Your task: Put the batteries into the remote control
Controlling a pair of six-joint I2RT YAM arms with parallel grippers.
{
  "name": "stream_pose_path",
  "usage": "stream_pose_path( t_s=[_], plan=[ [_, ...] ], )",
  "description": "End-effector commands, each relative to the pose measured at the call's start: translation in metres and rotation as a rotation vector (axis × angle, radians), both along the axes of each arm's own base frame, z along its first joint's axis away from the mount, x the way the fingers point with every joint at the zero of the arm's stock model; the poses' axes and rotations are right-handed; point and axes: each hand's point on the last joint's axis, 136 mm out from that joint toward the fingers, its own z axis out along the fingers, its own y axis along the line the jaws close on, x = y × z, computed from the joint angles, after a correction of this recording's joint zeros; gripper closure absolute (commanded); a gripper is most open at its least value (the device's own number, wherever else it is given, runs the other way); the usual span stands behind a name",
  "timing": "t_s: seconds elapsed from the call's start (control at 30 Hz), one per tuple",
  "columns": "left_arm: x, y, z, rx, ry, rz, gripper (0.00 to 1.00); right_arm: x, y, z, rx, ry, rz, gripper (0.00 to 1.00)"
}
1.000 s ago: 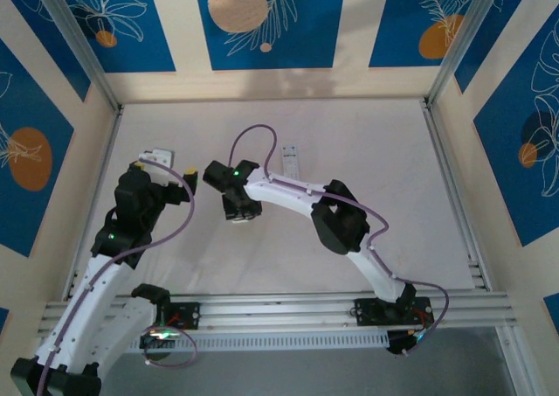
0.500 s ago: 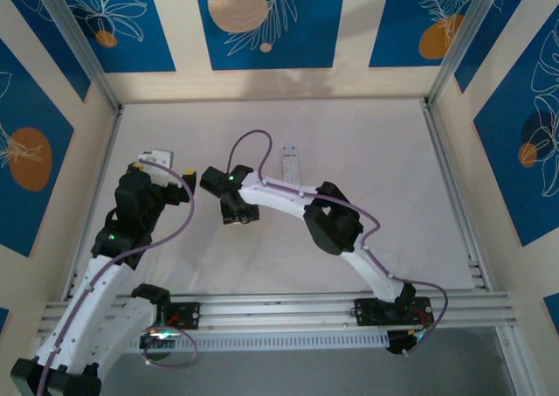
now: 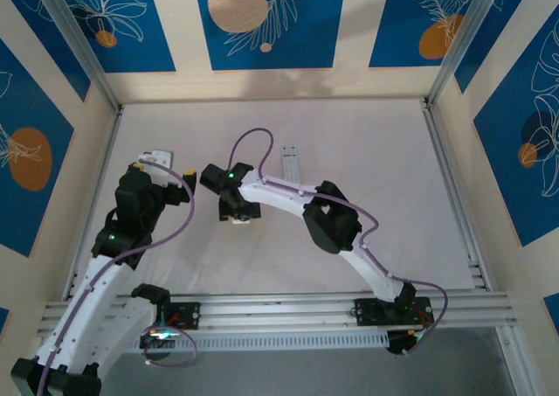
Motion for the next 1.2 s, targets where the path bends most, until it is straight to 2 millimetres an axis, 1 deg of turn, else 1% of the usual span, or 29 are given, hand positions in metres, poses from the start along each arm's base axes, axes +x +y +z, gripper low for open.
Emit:
stream_pose_path(
  t_s=[0.0, 0.1, 0.17, 0.27, 0.3, 0.33, 0.37, 0.4, 0.43, 0.5, 0.57, 0.63, 0.7, 0.77, 0.83, 0.9, 0.97, 1.07, 1.17],
  plan=[
    [0.000, 0.001, 0.000, 0.009, -0.011, -0.002, 0.00, 0.001, 0.002, 0.008, 0.010, 0.002, -0.012, 0.29],
    [0.000, 0.001, -0.001, 0.010, -0.007, -0.004, 0.00, 0.001, 0.005, 0.019, 0.030, -0.012, -0.001, 0.29],
    [0.001, 0.001, -0.002, 0.009, -0.005, -0.006, 0.00, 0.000, 0.004, 0.029, 0.041, -0.019, 0.007, 0.26],
    [0.000, -0.004, -0.007, -0.022, 0.037, -0.021, 0.00, -0.004, 0.001, 0.053, 0.085, -0.042, 0.027, 0.24],
    [-0.001, -0.006, -0.009, -0.052, 0.068, -0.023, 0.00, -0.007, -0.003, 0.060, 0.099, -0.049, 0.031, 0.23],
    [-0.005, -0.009, -0.010, -0.110, 0.111, -0.015, 0.00, -0.008, -0.007, 0.071, 0.128, -0.067, 0.032, 0.23],
    [-0.010, -0.011, -0.013, -0.170, 0.157, -0.007, 0.02, -0.011, -0.014, 0.076, 0.144, -0.076, 0.030, 0.22],
    [-0.018, -0.015, -0.020, -0.258, 0.225, 0.006, 0.05, -0.013, -0.022, 0.083, 0.172, -0.090, 0.024, 0.22],
    [-0.027, -0.019, -0.029, -0.368, 0.298, 0.038, 0.11, -0.014, -0.029, 0.090, 0.210, -0.107, 0.020, 0.22],
    [-0.042, -0.037, -0.053, -0.527, 0.453, 0.031, 0.18, -0.021, -0.043, 0.091, 0.280, -0.113, 0.021, 0.24],
    [-0.053, -0.060, -0.083, -0.632, 0.600, -0.022, 0.21, -0.027, -0.051, 0.086, 0.373, -0.112, 0.032, 0.29],
    [-0.061, -0.077, -0.118, -0.655, 0.705, -0.067, 0.27, -0.027, -0.057, 0.078, 0.449, -0.099, 0.030, 0.35],
    [-0.065, -0.085, -0.140, -0.615, 0.760, -0.096, 0.33, -0.025, -0.057, 0.073, 0.517, -0.081, 0.040, 0.38],
    [-0.063, -0.091, -0.155, -0.591, 0.788, -0.120, 0.37, -0.020, -0.053, 0.069, 0.559, -0.078, 0.056, 0.39],
    [-0.057, -0.094, -0.169, -0.576, 0.807, -0.124, 0.42, -0.014, -0.046, 0.067, 0.590, -0.085, 0.081, 0.41],
    [-0.052, -0.100, -0.179, -0.567, 0.830, -0.145, 0.47, -0.006, -0.041, 0.062, 0.598, -0.090, 0.089, 0.44],
    [-0.047, -0.107, -0.188, -0.562, 0.849, -0.172, 0.53, 0.004, -0.042, 0.054, 0.586, -0.090, 0.063, 0.47],
    [-0.041, -0.114, -0.202, -0.521, 0.887, -0.180, 0.55, 0.018, -0.042, 0.040, 0.564, -0.081, 0.061, 0.51],
    [-0.034, -0.120, -0.212, -0.511, 0.893, -0.184, 0.57, 0.020, -0.037, 0.026, 0.545, -0.055, 0.068, 0.53]
  ],
)
